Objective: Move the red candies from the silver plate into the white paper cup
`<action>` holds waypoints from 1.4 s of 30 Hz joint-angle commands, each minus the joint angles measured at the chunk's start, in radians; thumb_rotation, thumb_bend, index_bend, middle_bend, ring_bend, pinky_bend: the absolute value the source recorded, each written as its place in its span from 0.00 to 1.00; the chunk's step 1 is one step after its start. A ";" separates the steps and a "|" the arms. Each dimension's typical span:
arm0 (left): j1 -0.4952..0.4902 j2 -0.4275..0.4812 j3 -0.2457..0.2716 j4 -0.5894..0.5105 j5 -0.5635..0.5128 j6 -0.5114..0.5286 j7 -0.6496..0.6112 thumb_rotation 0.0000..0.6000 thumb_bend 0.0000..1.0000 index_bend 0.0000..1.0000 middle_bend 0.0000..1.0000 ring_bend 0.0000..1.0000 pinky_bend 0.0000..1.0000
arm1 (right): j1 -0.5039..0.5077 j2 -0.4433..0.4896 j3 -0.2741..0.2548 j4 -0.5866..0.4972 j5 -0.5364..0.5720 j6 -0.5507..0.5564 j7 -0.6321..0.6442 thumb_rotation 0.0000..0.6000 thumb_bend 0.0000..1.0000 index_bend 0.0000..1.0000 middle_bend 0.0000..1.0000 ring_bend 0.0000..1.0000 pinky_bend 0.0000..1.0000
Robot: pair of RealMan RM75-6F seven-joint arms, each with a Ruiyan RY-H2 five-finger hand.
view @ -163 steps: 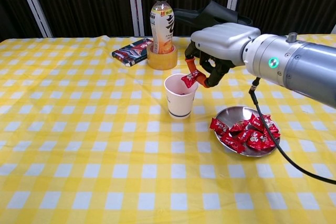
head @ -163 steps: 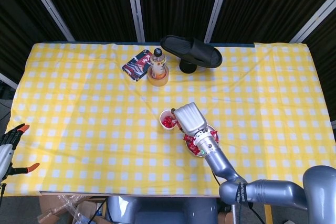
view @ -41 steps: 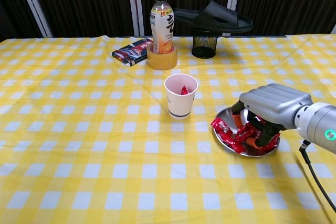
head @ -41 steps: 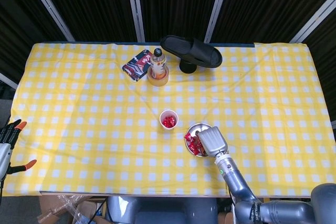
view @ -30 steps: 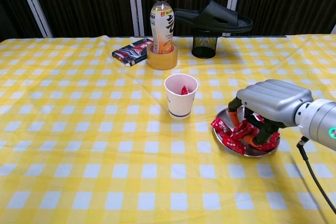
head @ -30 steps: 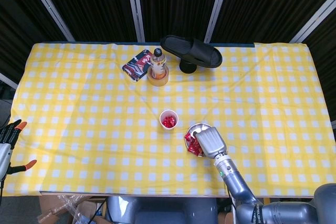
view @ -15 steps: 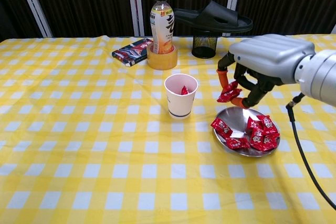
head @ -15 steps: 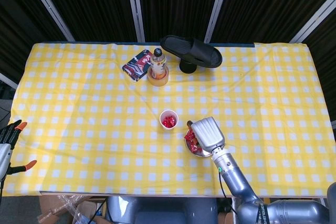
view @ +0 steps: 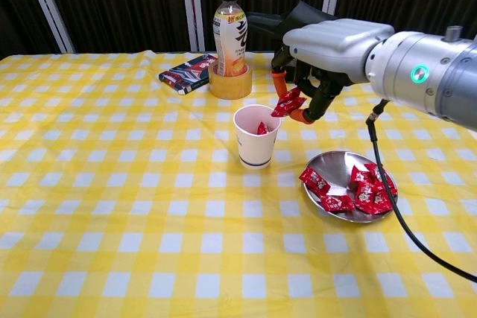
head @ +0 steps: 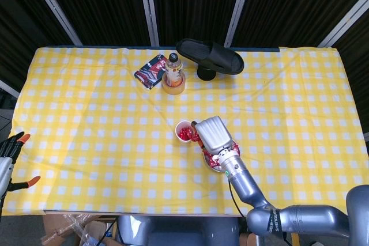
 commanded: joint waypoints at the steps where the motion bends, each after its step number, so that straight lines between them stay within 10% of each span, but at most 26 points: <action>1: -0.001 0.001 0.000 -0.001 -0.002 -0.002 -0.003 1.00 0.03 0.00 0.00 0.00 0.00 | 0.024 -0.025 0.009 0.032 0.023 -0.016 0.001 1.00 0.48 0.55 0.82 0.92 0.98; 42: -0.004 0.019 0.005 -0.012 -0.006 -0.020 -0.035 1.00 0.03 0.00 0.00 0.00 0.00 | 0.134 -0.158 -0.011 0.227 0.057 -0.032 0.062 1.00 0.47 0.48 0.82 0.92 0.98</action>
